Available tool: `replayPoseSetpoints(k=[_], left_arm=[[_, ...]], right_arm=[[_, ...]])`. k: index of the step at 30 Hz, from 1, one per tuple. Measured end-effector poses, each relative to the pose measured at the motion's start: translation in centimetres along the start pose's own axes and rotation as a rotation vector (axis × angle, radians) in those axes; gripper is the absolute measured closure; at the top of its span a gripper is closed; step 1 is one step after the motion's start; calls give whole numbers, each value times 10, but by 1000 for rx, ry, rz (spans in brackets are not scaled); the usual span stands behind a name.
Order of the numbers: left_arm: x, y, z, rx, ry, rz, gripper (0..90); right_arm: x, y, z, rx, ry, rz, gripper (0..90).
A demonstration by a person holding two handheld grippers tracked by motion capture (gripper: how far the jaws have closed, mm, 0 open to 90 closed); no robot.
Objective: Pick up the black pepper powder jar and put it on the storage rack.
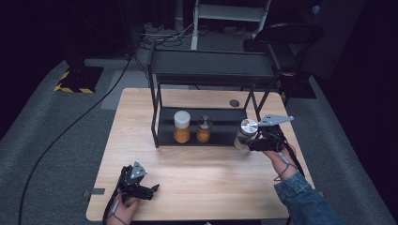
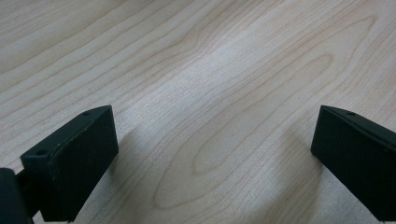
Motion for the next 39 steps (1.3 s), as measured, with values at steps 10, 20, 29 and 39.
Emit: replayPoseSetpoints(k=[10, 20, 29, 39], left_arm=[[0, 0, 0, 0, -1, 0, 6], [0, 0, 0, 0, -1, 0, 7], [0, 0, 0, 0, -1, 0, 7], [0, 0, 0, 0, -1, 0, 6]], right_arm=[[-23, -6, -3, 14, 6, 1, 312], [-39, -26, -3, 15, 7, 9, 312], [-37, -51, -3, 38, -4, 36, 312], [-27, -82, -5, 55, -31, 66, 312]])
Point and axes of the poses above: each handheld gripper's, and its own axes: y roughly backward along the jaws, x roughly out of its underside, z roughly to its left, the point moved 8 cm from there along -y, roughly forward along the jaws, and after that the axes turned 7 degrees about x, right-handed, at the moved point
